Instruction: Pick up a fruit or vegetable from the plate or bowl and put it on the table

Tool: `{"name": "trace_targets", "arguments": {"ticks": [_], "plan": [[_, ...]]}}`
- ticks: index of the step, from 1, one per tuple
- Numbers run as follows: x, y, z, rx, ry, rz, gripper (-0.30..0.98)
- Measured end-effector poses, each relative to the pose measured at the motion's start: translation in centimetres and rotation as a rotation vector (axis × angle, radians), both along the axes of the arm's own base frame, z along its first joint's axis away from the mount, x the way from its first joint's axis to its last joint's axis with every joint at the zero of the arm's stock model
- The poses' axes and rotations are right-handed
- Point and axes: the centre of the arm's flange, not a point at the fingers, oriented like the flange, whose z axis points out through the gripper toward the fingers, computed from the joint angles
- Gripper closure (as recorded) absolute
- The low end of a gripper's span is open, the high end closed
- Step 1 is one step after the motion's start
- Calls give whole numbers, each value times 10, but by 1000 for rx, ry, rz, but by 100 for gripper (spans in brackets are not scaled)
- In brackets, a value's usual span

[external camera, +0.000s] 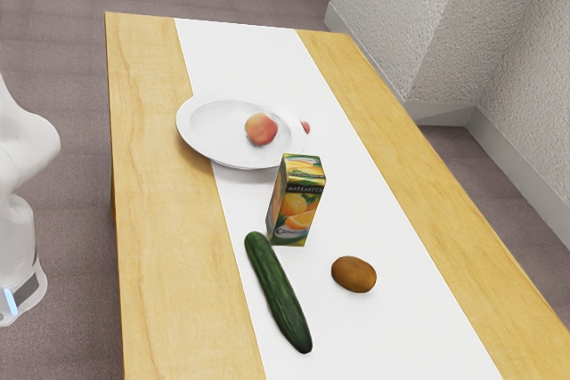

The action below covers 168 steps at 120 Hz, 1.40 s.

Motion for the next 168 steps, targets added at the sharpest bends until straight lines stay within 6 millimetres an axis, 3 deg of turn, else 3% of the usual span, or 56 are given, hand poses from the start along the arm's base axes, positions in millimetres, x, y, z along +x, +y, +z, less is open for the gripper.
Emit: {"name": "trace_targets", "arguments": {"ticks": [28, 30, 33, 38, 40, 42, 46, 51, 55, 58, 66, 75, 79, 91, 99, 110, 122, 141, 154, 168], "plan": [[10, 23, 10, 164, -112, -67, 2], [14, 20, 16, 180, -116, -76, 2], [21, 7, 48, 251, -133, -88, 2], [53, -53, 136, 425, -212, -173, 2], [76, -85, 158, 463, -243, -244, 2], [106, -120, 168, 475, -258, -331, 2], [190, -202, 154, 482, -210, -525, 2], [280, -313, 116, 477, -143, -748, 2], [324, -397, 86, 465, -111, -900, 2], [339, -422, 70, 455, -95, -946, 2], [348, -423, 47, 395, -82, -973, 2], [331, -451, -23, 242, -36, -1142, 2], [318, -460, -46, 188, -51, -1203, 2], [267, -430, -76, 127, -120, -1195, 2], [233, -419, -84, 154, -138, -1142, 2], [211, -423, -105, 174, -171, -1115, 2], [209, -430, -114, 205, -217, -1089, 2], [209, -415, -122, 205, -253, -1054, 2], [205, -415, -127, 194, -272, -1080, 2], [208, -407, -142, 168, -257, -1083, 2]]}}
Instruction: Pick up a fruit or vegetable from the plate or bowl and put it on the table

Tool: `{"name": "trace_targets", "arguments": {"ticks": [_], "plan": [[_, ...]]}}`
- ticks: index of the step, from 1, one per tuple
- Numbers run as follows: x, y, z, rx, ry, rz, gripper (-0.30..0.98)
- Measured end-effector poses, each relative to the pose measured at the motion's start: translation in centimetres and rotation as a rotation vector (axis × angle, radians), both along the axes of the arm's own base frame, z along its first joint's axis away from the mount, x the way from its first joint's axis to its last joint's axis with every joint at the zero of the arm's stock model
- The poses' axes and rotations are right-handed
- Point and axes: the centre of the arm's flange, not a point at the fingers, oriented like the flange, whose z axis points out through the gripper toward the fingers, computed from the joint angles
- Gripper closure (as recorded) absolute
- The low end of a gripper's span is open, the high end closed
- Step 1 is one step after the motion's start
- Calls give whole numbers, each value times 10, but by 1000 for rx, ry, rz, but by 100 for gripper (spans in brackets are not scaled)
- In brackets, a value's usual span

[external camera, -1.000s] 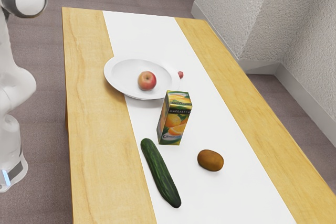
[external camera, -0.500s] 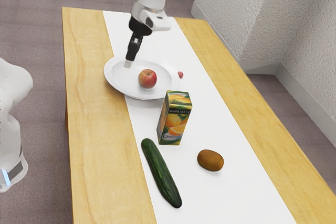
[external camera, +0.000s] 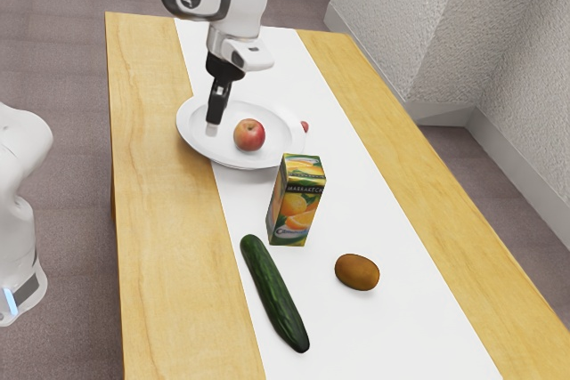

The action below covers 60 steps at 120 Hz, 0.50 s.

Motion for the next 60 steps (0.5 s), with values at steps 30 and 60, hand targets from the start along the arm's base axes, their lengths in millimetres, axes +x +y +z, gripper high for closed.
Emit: {"name": "trace_targets", "arguments": {"ticks": [30, 60], "plan": [[8, 29, -12, -33, -6, 20, 2], [28, 42, -31, -97, -52, 12, 2]]}}
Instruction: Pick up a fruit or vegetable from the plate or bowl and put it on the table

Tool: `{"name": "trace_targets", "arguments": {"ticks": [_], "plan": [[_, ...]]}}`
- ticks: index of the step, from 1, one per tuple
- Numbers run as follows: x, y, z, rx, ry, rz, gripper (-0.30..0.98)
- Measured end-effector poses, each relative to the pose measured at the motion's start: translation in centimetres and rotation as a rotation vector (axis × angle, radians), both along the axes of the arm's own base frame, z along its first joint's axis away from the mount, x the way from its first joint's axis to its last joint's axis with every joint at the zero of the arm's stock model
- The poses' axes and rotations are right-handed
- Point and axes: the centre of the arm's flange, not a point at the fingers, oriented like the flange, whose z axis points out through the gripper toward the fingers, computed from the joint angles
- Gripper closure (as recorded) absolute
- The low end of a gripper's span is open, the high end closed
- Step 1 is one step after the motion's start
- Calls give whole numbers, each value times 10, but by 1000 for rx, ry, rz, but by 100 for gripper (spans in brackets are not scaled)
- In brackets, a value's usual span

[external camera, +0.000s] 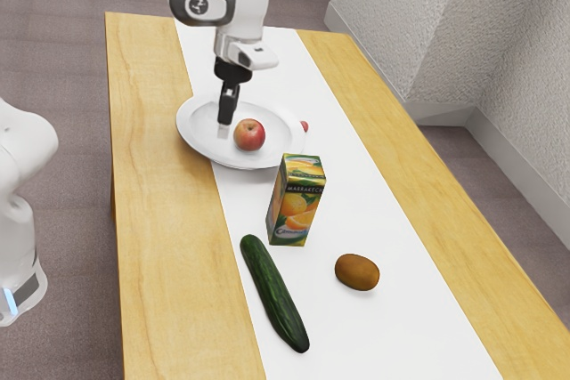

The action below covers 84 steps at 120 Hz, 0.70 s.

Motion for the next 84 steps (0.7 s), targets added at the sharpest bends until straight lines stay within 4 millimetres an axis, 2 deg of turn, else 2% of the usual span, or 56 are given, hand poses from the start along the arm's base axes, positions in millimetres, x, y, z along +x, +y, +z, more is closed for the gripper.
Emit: {"name": "trace_targets", "arguments": {"ticks": [28, 47, 76, 84], "plan": [[9, 9, -4, 13, -43, 4, 2], [21, 22, -20, -30, -56, 7, 2], [25, 37, -13, -23, -96, 25, 2], [26, 47, -17, -31, -94, 41, 2]]}}
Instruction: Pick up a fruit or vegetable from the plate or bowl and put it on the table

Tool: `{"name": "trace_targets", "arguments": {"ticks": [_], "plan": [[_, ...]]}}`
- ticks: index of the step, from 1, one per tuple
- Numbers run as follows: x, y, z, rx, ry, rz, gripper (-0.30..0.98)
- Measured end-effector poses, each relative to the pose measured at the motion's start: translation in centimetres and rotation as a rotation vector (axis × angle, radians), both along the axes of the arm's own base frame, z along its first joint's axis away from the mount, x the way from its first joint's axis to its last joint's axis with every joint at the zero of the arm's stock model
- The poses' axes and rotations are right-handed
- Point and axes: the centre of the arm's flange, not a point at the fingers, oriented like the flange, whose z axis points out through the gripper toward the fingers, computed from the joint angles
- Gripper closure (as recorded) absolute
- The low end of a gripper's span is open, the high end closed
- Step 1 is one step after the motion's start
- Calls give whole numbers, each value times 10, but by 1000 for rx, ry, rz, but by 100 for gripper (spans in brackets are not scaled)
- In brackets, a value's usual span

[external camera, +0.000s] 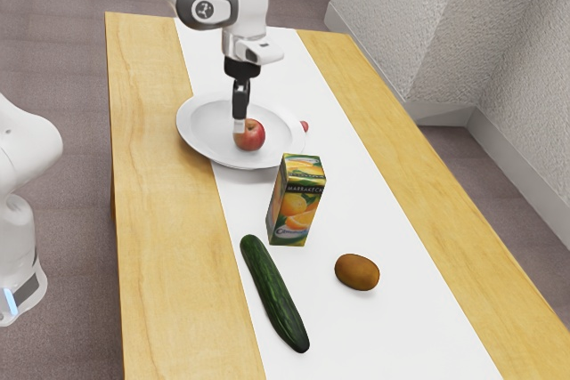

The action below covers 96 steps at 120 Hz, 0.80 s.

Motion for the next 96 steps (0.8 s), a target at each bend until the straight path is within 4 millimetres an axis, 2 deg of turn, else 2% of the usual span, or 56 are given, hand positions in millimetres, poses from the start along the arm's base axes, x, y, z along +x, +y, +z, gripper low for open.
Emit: {"name": "trace_targets", "arguments": {"ticks": [14, 46, 96], "plan": [[4, 7, -12, -15, 8, 4, 2], [14, 18, -17, 8, -64, 19, 2], [28, 33, -52, -19, -72, 34, 2]]}}
